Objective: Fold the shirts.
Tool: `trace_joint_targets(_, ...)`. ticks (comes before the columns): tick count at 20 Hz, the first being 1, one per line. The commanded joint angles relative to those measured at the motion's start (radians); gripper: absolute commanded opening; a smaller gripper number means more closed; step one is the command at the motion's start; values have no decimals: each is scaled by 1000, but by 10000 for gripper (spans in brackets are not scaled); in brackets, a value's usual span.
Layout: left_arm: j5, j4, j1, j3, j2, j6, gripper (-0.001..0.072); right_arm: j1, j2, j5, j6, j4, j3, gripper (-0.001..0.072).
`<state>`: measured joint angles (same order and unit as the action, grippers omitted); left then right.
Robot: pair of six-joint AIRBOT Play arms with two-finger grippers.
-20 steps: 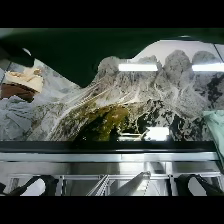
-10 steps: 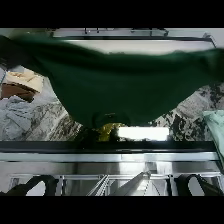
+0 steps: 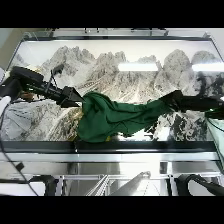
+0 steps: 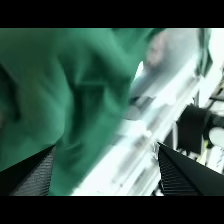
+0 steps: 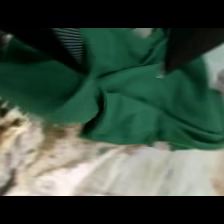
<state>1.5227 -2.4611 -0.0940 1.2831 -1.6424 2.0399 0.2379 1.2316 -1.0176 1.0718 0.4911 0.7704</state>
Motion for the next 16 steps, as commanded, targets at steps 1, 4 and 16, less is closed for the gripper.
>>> trace_joint_targets(1, 56, -19, -86, 130, -154, -28, 720, 51, 197, -22, -55, 7, 82, 572)
trace_joint_targets(4, 128, -18, -155, 120, -106, -110, 712, 154, 187, -143, -57, 61, 151, 572)
trace_joint_targets(16, -401, -55, 105, -815, 448, -236, 693, 245, 283, -39, -53, 223, 151, 565)
